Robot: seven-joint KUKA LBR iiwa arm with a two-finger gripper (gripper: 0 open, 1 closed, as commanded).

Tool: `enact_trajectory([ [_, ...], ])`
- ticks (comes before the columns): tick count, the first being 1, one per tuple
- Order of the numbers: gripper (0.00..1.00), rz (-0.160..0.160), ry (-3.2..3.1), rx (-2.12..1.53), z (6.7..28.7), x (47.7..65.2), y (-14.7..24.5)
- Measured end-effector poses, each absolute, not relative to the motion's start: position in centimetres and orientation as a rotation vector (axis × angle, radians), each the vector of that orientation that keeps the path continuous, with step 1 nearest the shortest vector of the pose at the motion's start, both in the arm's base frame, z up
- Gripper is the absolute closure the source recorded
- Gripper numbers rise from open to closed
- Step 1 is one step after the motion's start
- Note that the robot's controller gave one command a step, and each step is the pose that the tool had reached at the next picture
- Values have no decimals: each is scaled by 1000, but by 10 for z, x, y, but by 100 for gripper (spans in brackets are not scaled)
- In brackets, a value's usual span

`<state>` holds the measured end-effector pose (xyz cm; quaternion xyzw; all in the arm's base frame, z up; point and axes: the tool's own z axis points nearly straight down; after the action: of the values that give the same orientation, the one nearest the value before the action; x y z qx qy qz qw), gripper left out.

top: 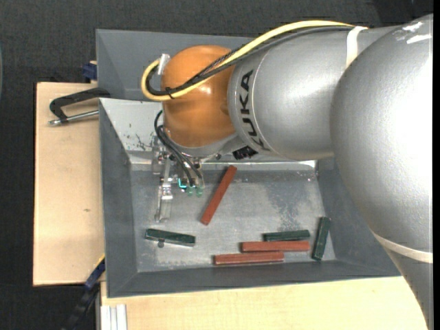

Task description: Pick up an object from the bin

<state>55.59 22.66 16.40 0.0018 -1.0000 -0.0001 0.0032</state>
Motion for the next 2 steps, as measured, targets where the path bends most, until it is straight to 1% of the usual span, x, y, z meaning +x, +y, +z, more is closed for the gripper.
enact_trajectory([
  [1,0,-2,-3138,3,166,556,226],
  [2,0,-1,-3141,-65,185,523,223],
])
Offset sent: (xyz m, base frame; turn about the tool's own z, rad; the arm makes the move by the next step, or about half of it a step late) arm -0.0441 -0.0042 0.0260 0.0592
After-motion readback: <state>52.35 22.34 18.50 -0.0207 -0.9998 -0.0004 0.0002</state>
